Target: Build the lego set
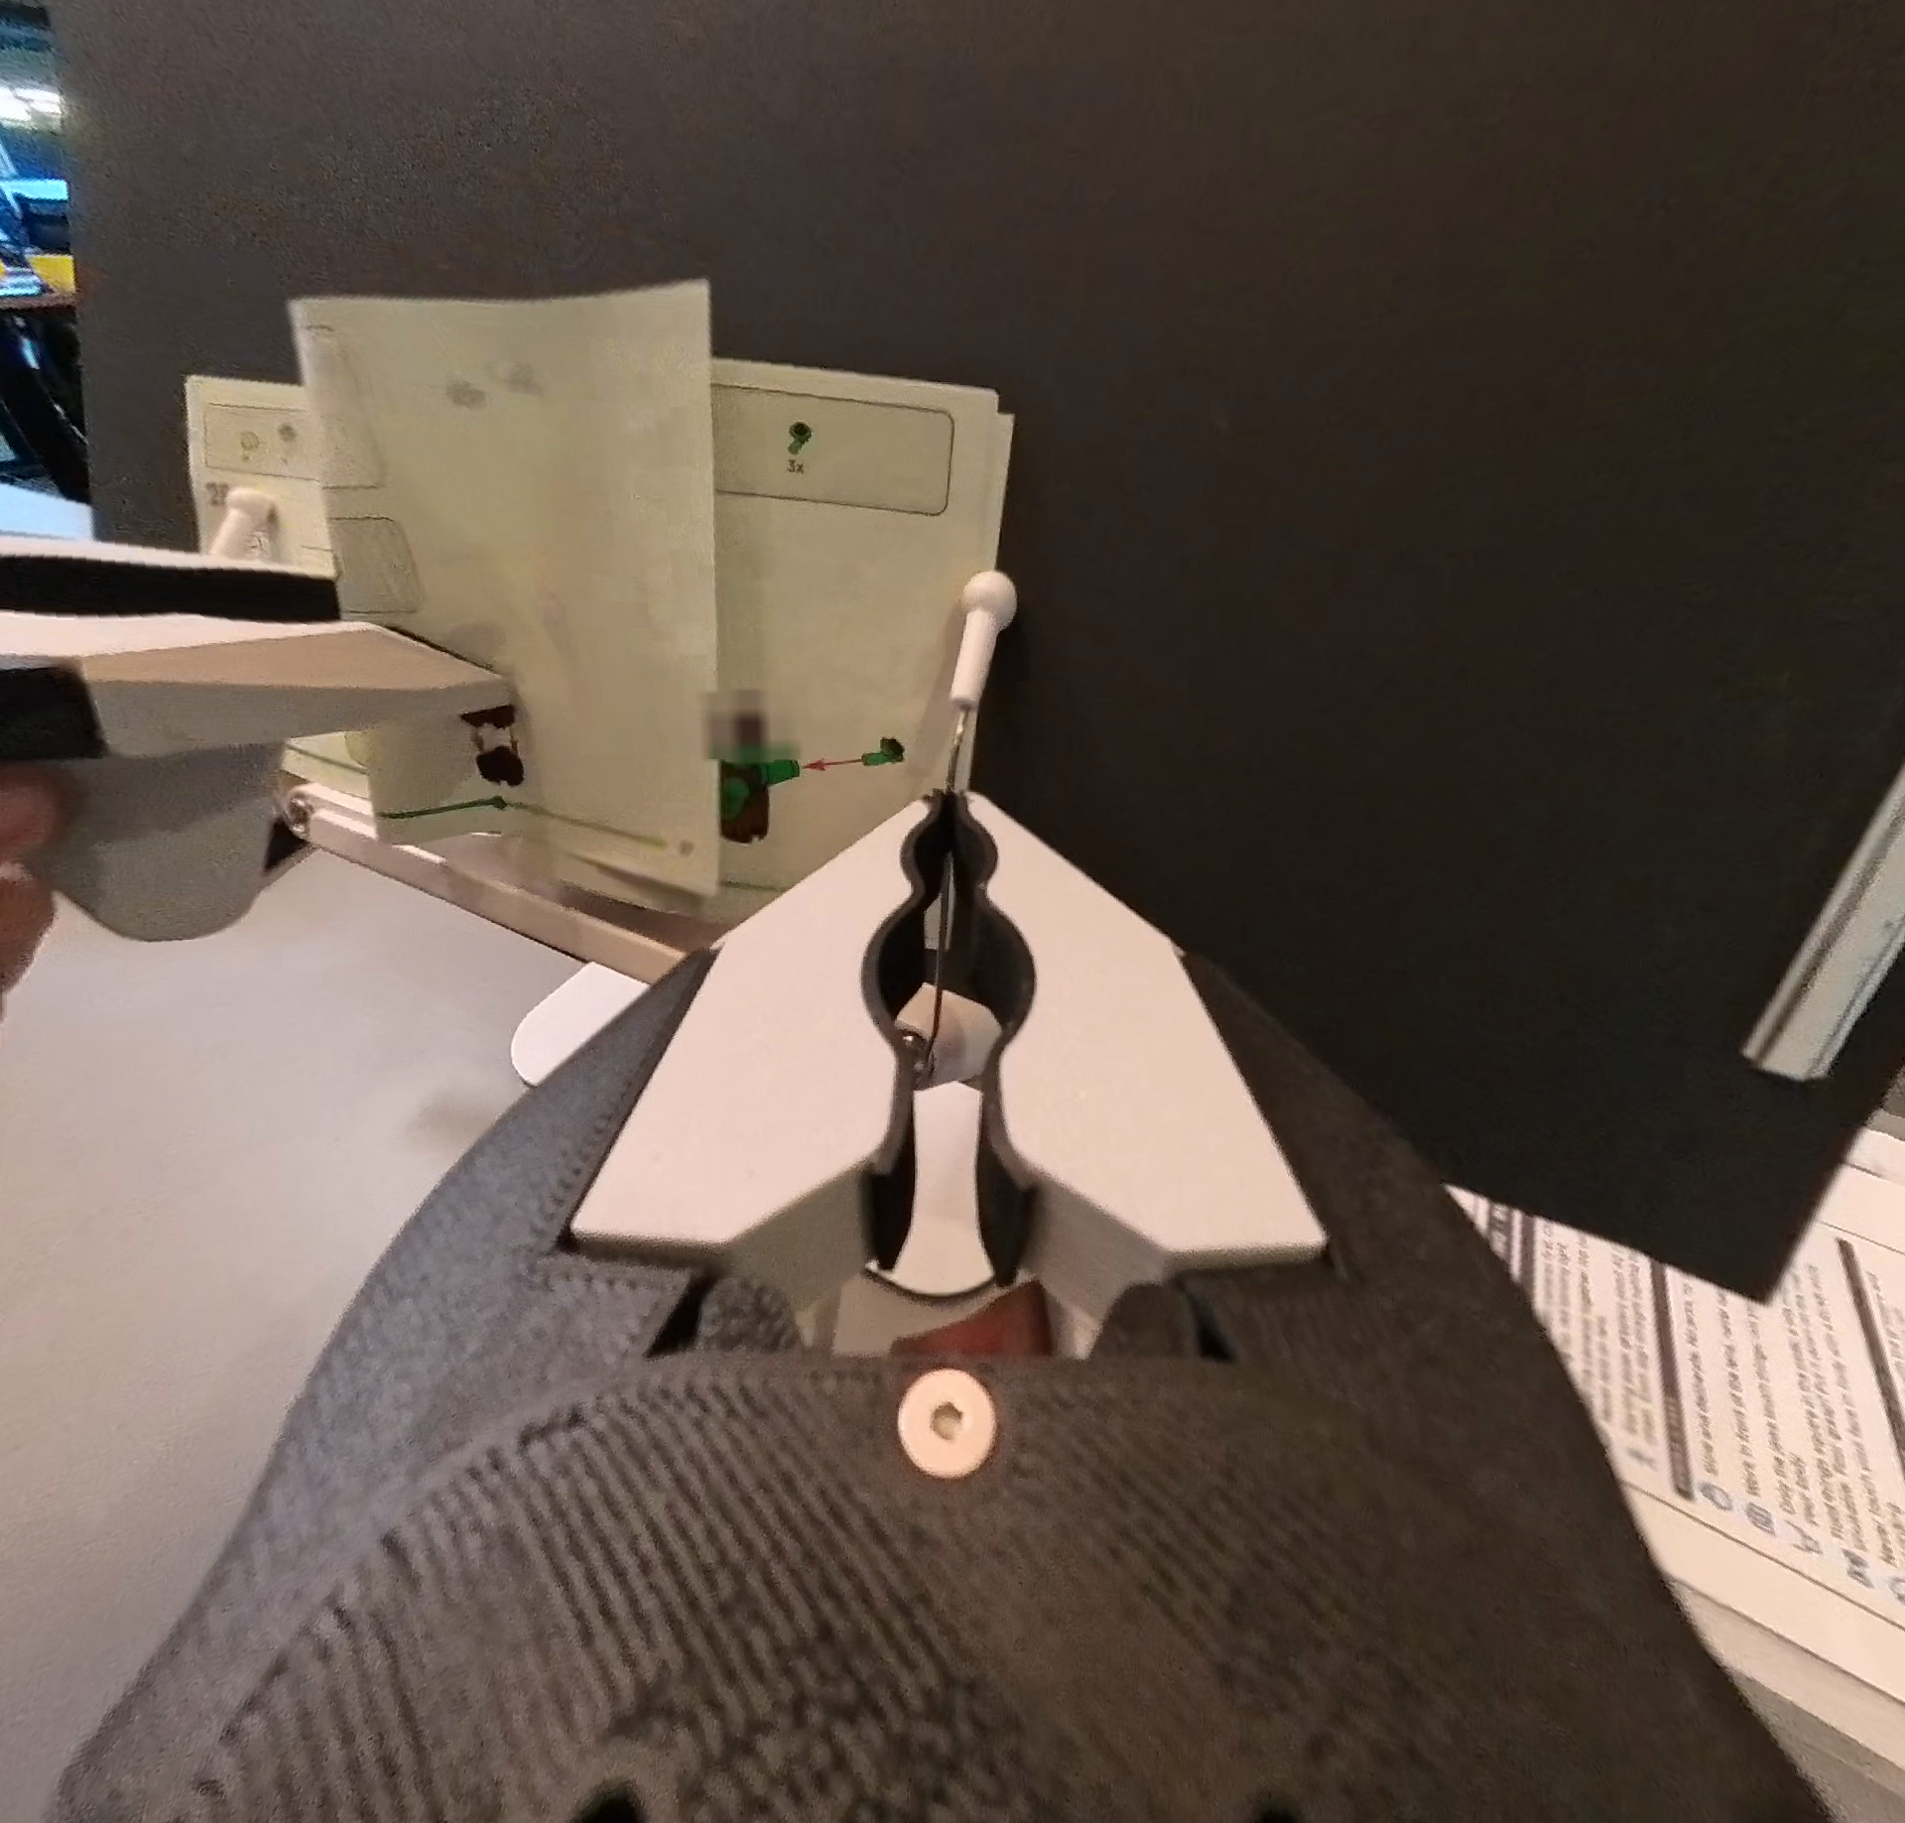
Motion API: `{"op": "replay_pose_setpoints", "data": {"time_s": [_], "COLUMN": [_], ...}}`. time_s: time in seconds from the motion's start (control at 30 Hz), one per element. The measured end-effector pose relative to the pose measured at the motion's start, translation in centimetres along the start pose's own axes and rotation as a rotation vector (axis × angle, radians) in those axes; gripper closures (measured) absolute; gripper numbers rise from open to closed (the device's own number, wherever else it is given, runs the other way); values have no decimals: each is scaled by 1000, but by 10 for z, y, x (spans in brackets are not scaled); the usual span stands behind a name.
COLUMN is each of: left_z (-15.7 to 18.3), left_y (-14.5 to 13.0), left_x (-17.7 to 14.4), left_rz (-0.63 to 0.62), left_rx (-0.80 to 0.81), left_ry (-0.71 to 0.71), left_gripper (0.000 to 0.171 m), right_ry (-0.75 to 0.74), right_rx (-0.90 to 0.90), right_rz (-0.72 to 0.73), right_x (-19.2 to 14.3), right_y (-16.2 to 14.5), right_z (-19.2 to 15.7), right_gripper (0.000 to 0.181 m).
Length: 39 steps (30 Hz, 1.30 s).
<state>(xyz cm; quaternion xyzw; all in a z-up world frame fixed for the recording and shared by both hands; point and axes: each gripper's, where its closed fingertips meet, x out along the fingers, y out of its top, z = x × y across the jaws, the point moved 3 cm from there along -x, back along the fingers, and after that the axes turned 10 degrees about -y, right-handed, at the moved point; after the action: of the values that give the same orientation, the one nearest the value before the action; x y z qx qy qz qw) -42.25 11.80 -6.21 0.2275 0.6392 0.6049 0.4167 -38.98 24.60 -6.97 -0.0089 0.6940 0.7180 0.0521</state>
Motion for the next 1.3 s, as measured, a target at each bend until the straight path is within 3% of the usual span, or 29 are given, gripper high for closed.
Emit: {"op": "replay_pose_setpoints", "data": {"time_s": [0.27,0.53,0.7,0.8,0.9,0.97,1.07,1.17,1.3], "left_z": [3,-2,-27,-57,-77,-73,-57,-44,-12], "left_y": [-4,-3,9,17,35,48,53,54,92], "left_x": [10,5,-22,-50,-88,-105,-104,-98,-133], "left_rz": [-4,-6,44,98,212,290,285,239,437], "left_rx": [11,-23,-79,-116,-107,-104,-125,-155,6], "left_ry": [17,13,97,260,414,400,278,187,222], "left_gripper": [150,144,129,110,107,109,111,105,120], "right_ry": [-62,-13,-31,-32,-46,-78,-147,-206,-185], "right_rx": [-200,107,69,60,41,25,7,3,-18], "right_rz": [13,-8,-2,-3,-13,-12,-5,75,186], "right_x": [0,-2,-1,-1,0,-1,-4,-17,-35], "right_y": [1,0,0,0,0,2,9,32,60], "right_z": [-3,7,7,7,7,10,19,27,22], "right_gripper": [181,181,181,181,181,174,139,131,129]}}
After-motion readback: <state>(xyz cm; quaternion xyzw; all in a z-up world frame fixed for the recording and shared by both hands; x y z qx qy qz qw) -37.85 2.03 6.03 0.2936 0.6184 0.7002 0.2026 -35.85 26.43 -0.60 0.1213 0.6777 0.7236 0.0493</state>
